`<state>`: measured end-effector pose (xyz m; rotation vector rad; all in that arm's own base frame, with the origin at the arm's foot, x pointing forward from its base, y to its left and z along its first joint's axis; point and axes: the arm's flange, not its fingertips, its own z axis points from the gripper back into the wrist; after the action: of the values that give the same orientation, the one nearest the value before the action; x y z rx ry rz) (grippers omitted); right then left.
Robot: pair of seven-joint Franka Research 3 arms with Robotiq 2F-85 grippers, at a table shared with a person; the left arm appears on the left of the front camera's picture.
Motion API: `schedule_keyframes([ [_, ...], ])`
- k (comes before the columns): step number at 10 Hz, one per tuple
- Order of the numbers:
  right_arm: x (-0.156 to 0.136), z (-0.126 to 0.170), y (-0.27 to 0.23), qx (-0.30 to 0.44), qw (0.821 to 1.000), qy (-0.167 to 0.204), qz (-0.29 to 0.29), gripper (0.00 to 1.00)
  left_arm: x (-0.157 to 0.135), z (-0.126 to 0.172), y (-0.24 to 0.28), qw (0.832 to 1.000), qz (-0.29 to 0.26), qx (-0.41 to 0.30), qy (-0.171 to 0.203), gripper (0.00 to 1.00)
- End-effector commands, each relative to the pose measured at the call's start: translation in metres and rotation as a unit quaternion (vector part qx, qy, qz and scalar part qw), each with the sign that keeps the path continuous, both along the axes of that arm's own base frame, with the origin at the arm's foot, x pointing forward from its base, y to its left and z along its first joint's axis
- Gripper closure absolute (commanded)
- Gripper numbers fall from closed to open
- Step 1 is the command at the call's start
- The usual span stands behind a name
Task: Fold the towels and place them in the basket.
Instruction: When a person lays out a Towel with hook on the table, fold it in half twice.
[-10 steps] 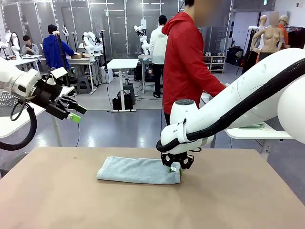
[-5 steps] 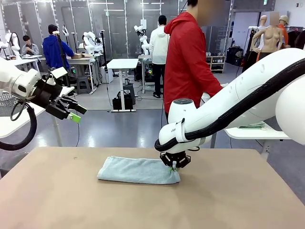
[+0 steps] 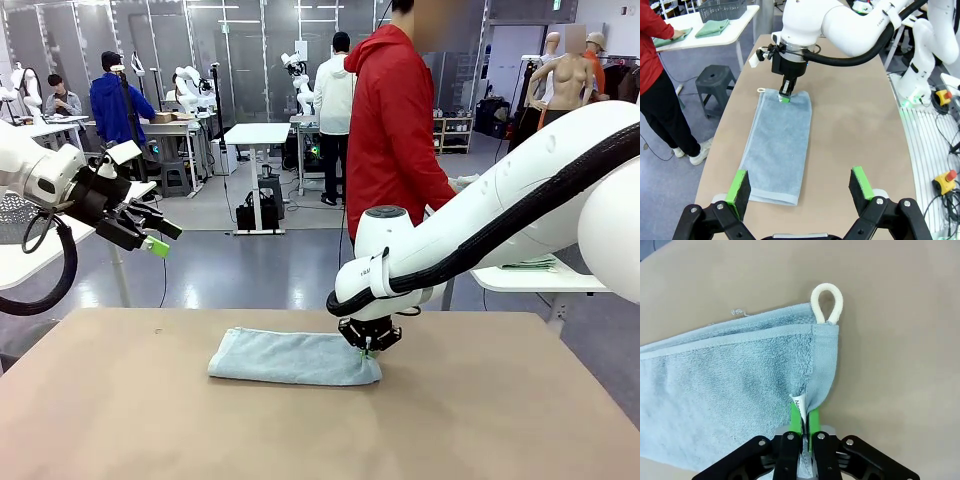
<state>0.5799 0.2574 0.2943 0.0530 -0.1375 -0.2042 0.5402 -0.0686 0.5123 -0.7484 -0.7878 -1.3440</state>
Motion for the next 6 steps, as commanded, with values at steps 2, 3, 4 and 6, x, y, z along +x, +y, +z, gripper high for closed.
schedule_keyframes([
  [2,-0.013,0.013,-0.048,-0.019,0.999,-0.005,0.043,1.0,0.001,0.0,0.0,1.0,0.003,0.001,-0.003,0.0],
  [3,-0.018,0.021,-0.063,-0.021,0.999,-0.004,0.048,1.0,0.001,0.0,0.0,1.0,0.003,0.001,-0.003,0.0],
  [4,-0.021,0.025,-0.074,-0.028,0.998,-0.008,0.049,1.0,0.001,0.0,0.0,1.0,0.003,0.001,-0.003,0.0],
  [6,-0.022,0.033,-0.09,-0.034,0.998,-0.027,0.055,1.0,0.001,0.0,0.0,1.0,0.003,0.001,-0.003,0.0],
])
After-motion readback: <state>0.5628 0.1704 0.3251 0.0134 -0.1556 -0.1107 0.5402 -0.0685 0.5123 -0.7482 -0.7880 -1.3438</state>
